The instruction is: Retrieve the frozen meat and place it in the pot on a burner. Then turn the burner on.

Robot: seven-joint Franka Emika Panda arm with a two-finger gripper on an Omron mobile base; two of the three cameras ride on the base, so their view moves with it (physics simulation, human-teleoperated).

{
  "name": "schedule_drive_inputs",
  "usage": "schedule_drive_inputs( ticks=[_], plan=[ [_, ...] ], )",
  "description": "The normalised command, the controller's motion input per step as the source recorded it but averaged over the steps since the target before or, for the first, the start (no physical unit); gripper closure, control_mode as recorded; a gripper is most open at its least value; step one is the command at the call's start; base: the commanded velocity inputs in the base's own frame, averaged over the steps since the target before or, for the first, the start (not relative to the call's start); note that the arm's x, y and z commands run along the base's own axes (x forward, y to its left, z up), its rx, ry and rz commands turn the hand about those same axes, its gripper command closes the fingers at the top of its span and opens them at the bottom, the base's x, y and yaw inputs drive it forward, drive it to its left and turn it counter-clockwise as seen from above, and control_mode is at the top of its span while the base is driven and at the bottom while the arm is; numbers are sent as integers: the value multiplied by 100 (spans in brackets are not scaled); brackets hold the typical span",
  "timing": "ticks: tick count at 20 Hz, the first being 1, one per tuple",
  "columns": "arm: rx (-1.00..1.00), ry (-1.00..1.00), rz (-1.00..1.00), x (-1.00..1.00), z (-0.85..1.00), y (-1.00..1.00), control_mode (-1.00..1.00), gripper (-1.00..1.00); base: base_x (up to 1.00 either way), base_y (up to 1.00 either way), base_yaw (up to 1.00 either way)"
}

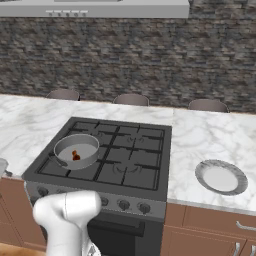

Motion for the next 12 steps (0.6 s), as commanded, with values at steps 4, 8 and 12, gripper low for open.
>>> schedule_drive_inputs(
  ticks=[4,8,12],
  plan=[
    [0,-4,6,0,-41,0,-100,-100,0,0,0],
    [0,0,1,0,-14,0,-100,-100,0,0,0],
    [-1,2,0,0,-5,0,-100,-100,0,0,0]
  ],
)
